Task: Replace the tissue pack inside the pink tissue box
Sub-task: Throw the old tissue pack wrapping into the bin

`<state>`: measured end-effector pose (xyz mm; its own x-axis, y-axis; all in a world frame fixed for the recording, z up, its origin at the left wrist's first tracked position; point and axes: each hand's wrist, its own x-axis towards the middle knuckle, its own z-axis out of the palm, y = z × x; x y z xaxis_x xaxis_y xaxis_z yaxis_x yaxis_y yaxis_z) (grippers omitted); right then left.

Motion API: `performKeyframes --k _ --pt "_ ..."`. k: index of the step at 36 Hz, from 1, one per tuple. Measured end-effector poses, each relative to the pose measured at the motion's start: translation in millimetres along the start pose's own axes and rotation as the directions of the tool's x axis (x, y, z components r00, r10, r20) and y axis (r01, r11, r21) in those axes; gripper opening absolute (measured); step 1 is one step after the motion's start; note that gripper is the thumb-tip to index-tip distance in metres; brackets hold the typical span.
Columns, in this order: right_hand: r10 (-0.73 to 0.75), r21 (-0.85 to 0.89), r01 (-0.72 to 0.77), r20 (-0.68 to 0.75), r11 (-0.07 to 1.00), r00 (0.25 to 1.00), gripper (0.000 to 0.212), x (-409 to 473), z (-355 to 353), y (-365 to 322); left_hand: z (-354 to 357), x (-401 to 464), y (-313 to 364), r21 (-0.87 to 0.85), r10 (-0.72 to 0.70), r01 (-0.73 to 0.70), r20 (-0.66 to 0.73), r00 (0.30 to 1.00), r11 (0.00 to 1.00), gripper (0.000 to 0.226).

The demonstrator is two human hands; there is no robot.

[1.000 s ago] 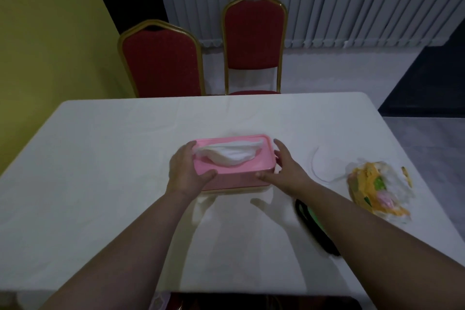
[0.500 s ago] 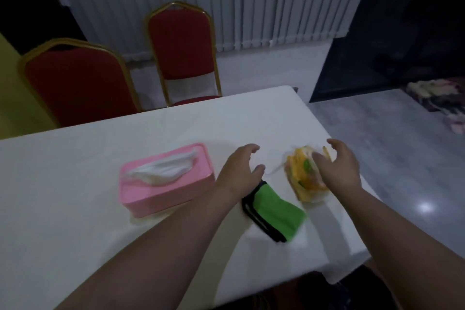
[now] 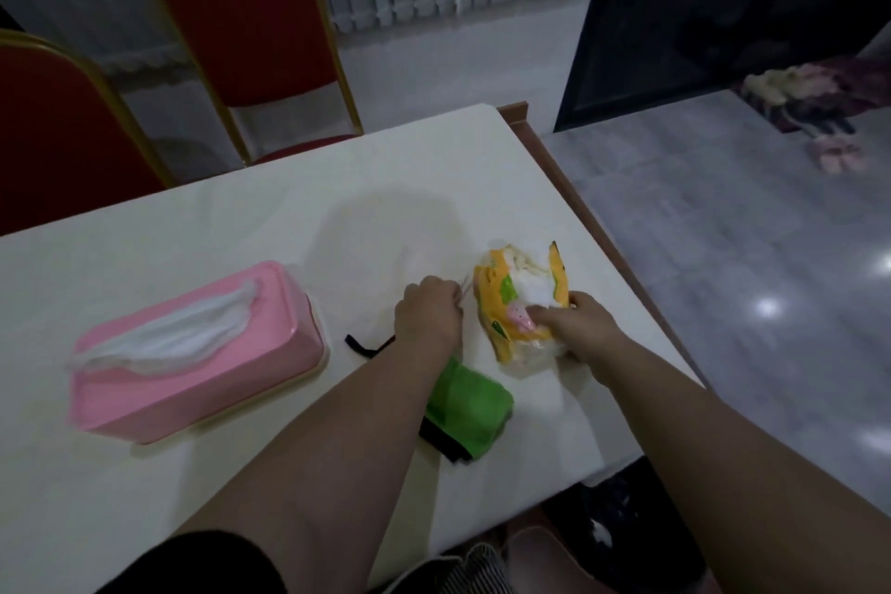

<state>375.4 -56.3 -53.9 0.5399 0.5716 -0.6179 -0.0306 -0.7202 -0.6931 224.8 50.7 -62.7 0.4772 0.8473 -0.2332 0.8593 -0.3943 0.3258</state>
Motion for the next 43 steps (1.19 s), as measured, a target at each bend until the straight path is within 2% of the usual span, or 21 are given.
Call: performKeyframes --k 3,7,11,16,21,28,33,37,43 --pt "0.006 -0.038 -0.006 0.005 0.999 1.0 0.061 2 1 1 4 3 1 -0.007 -0.027 0.027 -0.023 0.999 1.0 0.014" --pt "0.002 0.01 -0.002 0.005 1.0 1.0 0.051 3 5 4 3 4 4 -0.056 -0.026 0.025 -0.026 0.999 0.998 0.022" --pt "-0.001 0.133 0.002 -0.008 0.991 1.0 0.058 -1 8 8 -3 0 19 -0.214 0.007 -0.012 -0.026 1.0 0.977 0.03" --pt "-0.076 0.306 0.095 -0.073 0.947 0.994 0.061 -16 -8 11 -13 -10 49 -0.436 0.079 -0.097 -0.06 0.995 0.894 0.032" --pt "-0.102 0.455 0.171 -0.173 0.874 0.98 0.04 -47 -43 28 -16 -29 93 -0.475 0.22 -0.224 -0.064 0.973 0.851 0.031" --pt "0.061 0.539 0.204 -0.433 0.817 0.899 0.069 -107 -94 95 9 -87 166 -0.545 0.414 -0.339 0.016 0.91 0.767 0.028" --pt "0.157 0.609 0.218 -0.501 0.763 0.851 0.054 -145 -123 142 37 -124 208 -0.576 0.484 -0.351 0.091 0.87 0.739 0.027" --pt "0.214 0.63 0.228 -0.545 0.742 0.81 0.058 -177 -144 177 61 -158 243 -0.564 0.55 -0.385 0.15 0.822 0.73 0.027" --pt "0.29 0.665 0.176 -0.528 0.725 0.798 0.051 -181 -163 241 109 -186 270 -0.528 0.548 -0.367 0.238 0.802 0.766 0.027"
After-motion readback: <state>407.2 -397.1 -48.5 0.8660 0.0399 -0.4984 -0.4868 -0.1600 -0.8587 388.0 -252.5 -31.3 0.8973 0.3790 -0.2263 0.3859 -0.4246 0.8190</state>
